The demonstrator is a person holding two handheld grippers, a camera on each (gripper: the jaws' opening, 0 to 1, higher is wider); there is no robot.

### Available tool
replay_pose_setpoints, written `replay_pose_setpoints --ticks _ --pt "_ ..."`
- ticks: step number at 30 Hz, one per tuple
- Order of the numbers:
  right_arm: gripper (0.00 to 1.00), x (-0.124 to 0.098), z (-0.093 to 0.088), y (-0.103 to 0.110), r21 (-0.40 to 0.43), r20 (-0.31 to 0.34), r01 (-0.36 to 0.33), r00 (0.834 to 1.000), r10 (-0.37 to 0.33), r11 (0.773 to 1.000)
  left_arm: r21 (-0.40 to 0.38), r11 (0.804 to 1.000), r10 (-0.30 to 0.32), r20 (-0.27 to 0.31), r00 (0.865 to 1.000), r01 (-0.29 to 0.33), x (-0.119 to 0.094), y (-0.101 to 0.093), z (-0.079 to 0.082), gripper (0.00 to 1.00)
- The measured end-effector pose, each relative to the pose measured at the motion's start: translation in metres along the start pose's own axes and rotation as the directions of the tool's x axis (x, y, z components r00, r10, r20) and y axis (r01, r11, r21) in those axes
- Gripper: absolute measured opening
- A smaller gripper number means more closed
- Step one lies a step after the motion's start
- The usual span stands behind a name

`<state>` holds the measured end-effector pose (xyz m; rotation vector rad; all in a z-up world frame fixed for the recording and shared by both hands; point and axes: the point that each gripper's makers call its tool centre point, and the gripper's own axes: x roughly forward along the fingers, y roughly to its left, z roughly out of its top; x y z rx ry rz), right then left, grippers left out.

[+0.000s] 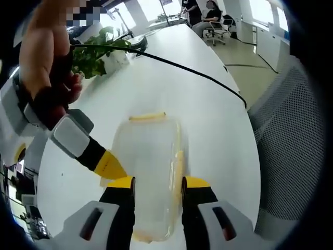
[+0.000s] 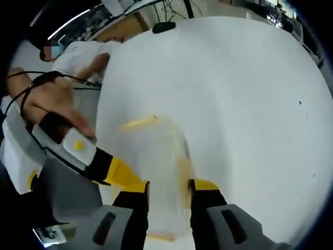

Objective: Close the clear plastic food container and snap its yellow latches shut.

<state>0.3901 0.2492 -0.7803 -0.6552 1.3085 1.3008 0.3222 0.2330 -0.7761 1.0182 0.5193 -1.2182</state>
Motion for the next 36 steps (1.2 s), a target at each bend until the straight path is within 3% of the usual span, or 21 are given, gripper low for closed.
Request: replay_pose_setpoints --ticks 7,14,27,36 --pt "0.27 0.004 0.003 0.002 0.037 0.012 -0.071 0.997 0.071 0.997 -0.006 1.0 -0.005 0.002 1.0 0.005 -0.001 0.003 -0.001 0.32" --pt "0.29 0.001 0.001 0.004 0.012 0.033 -0.061 0.998 0.06 0.998 -0.015 1.0 0.005 0.002 1.0 -0.005 -0.001 0.002 -0.002 0.33" --pt "0.29 0.0 0.0 0.002 -0.02 0.007 0.039 0.999 -0.039 0.999 0.004 1.0 0.02 -0.01 1.0 -0.02 0.0 0.001 -0.002 0.35" --pt "0.29 -0.006 0.002 0.002 -0.042 0.045 0.165 0.986 -0.163 0.985 -0.061 0.998 -0.007 -0.001 1.0 0.007 -0.005 0.003 -0.002 0.34"
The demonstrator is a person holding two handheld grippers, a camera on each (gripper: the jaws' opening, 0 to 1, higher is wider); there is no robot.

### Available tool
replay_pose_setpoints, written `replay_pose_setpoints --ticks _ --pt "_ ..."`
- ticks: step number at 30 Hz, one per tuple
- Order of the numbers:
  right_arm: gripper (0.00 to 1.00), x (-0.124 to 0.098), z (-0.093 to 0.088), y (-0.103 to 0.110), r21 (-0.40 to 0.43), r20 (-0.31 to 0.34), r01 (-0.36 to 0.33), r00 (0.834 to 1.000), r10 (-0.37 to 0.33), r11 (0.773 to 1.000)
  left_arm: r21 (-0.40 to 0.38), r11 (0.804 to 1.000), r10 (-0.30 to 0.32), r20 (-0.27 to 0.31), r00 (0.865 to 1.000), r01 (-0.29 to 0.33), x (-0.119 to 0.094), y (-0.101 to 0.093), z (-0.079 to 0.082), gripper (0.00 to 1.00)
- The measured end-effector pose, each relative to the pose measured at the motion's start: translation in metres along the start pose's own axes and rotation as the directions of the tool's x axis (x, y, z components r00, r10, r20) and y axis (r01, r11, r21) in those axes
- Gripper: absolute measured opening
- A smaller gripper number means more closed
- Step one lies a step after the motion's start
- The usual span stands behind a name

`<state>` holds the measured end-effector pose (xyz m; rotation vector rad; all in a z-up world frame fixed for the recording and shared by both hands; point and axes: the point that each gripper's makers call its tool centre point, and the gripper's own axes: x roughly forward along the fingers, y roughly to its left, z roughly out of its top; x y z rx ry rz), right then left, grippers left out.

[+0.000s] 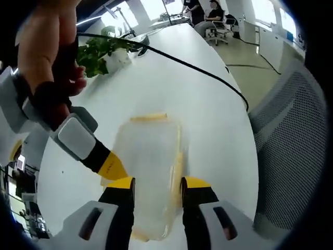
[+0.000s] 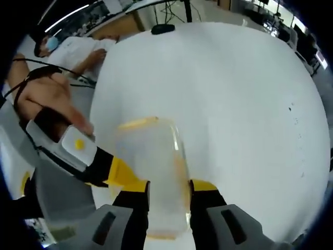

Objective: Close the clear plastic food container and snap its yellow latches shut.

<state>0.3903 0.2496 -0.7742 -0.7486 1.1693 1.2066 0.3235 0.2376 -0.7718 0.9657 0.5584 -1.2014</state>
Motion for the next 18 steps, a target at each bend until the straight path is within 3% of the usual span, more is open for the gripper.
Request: replay_pose_setpoints --ticks 5,8,11,14,18 --pt "0.3 -0.003 0.001 -0.002 -0.034 0.062 0.081 0.995 -0.079 0.996 -0.029 1.0 -0.011 0.044 0.999 0.012 -0.009 0.004 0.006 0.35" --pt "0.29 -0.004 0.0 -0.001 0.012 0.109 0.124 0.986 -0.124 0.992 -0.03 0.999 -0.025 0.045 0.999 0.027 -0.012 0.007 0.003 0.37" --pt "0.28 -0.006 0.0 0.001 0.004 0.136 0.163 0.977 -0.162 0.987 -0.046 0.998 -0.045 0.055 0.997 0.048 -0.014 0.007 0.003 0.37" --pt "0.26 -0.007 -0.003 0.004 0.011 0.142 0.191 0.971 -0.19 0.982 -0.052 0.997 -0.061 0.075 0.995 0.065 -0.016 0.007 0.005 0.44" --pt "0.27 -0.011 -0.011 0.008 0.015 0.121 0.213 0.969 -0.214 0.977 -0.056 0.995 -0.082 0.094 0.992 0.087 -0.022 0.006 0.009 0.45"
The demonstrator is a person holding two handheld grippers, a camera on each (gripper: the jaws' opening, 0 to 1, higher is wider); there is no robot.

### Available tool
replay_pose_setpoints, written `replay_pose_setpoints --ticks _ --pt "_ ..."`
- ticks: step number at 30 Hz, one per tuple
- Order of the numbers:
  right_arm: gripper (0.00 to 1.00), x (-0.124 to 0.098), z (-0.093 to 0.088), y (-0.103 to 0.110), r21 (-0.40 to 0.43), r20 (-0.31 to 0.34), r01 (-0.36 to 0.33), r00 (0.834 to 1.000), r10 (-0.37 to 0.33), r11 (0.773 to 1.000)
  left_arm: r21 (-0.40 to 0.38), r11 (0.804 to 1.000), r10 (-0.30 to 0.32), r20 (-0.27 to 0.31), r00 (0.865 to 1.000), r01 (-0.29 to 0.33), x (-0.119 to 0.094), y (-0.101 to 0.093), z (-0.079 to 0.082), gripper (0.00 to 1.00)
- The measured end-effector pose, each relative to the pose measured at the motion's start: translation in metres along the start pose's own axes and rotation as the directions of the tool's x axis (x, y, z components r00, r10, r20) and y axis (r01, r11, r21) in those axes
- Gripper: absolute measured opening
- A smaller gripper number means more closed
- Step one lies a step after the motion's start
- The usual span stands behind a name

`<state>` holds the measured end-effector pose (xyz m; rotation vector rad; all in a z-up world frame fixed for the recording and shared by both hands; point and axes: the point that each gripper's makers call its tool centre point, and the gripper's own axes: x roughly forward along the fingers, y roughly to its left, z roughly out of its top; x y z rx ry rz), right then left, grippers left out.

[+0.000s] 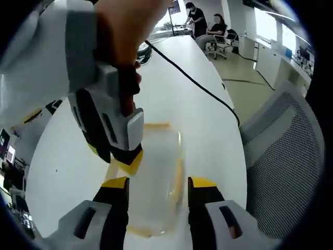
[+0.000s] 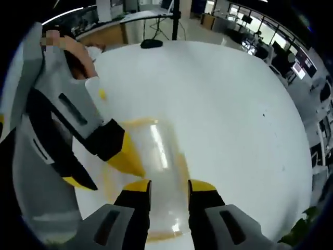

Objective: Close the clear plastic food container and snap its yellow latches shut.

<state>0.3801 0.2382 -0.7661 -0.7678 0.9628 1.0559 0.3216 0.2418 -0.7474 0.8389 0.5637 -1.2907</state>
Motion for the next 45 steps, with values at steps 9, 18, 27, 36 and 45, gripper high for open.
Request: replay_pose_setpoints --ticks 9,18,27,36,45 --pt "0.33 -0.016 -0.007 0.011 0.072 0.048 0.025 0.998 -0.029 0.997 -0.033 0.999 -0.021 0.02 1.0 0.022 -0.015 0.003 -0.001 0.47" --pt "0.39 -0.026 -0.01 0.028 0.025 0.069 0.029 0.997 -0.03 0.999 -0.048 0.996 -0.08 0.022 0.997 0.081 -0.022 0.0 -0.005 0.55" --pt "0.45 -0.03 -0.013 0.035 -0.026 0.071 -0.019 0.997 0.02 0.999 -0.044 0.99 -0.133 -0.023 0.991 0.131 -0.022 0.003 -0.015 0.58" --pt "0.51 -0.027 -0.014 0.032 -0.102 0.073 -0.033 0.997 0.04 0.994 -0.068 0.985 -0.161 -0.05 0.986 0.158 -0.018 0.014 -0.016 0.6" --pt "0.59 -0.023 -0.02 0.03 -0.135 0.04 -0.05 0.998 0.056 0.99 -0.058 0.985 -0.169 -0.084 0.982 0.165 -0.015 0.02 -0.025 0.62"
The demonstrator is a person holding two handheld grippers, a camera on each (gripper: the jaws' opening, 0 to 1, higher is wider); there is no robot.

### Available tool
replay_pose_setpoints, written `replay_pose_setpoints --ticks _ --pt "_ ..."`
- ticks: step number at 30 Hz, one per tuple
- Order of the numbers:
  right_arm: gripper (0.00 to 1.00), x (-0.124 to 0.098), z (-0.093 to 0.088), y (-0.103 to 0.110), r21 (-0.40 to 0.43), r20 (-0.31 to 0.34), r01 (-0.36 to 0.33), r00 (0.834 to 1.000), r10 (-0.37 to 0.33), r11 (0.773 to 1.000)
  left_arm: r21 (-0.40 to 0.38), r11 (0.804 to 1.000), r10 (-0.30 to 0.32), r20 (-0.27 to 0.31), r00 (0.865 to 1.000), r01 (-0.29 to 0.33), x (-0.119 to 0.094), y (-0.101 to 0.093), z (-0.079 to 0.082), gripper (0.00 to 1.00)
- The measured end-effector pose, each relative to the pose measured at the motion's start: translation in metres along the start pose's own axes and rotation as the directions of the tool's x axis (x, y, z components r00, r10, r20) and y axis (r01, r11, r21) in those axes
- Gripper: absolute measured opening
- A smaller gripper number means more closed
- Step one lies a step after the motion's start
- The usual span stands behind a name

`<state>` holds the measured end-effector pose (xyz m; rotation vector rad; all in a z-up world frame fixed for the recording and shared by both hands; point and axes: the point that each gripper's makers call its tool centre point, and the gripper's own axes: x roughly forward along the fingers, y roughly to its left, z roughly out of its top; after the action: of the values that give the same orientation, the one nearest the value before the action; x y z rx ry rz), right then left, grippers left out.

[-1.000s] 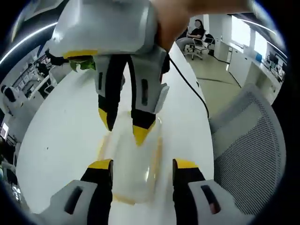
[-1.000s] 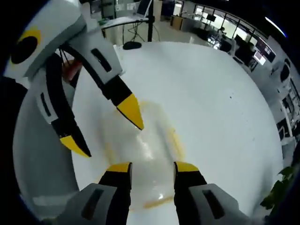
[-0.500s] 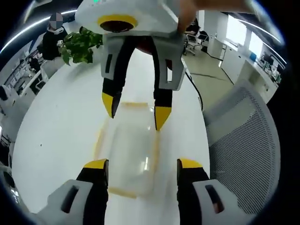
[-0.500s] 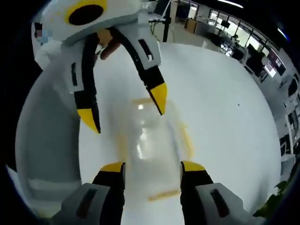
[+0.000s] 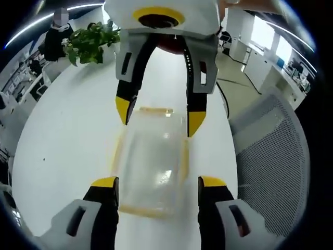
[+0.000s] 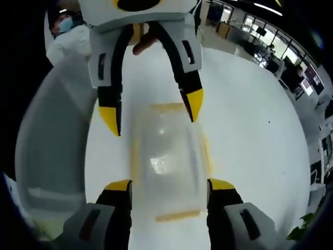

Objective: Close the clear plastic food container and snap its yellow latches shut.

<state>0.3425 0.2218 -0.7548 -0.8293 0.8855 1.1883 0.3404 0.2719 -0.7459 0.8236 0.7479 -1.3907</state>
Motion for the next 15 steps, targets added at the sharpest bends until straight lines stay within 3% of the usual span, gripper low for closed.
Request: replay_pose_setpoints --ticks 10,15 --pt "0.72 0.005 0.0 -0.004 -0.04 -0.004 -0.009 1.0 0.009 0.999 0.031 1.0 -0.001 -0.064 0.998 0.003 0.009 0.004 -0.014 0.76" --pt "0.75 0.013 -0.013 -0.003 -0.084 -0.054 -0.043 0.998 0.039 0.996 0.04 0.999 -0.004 -0.081 0.997 0.007 0.015 0.008 -0.015 0.79"
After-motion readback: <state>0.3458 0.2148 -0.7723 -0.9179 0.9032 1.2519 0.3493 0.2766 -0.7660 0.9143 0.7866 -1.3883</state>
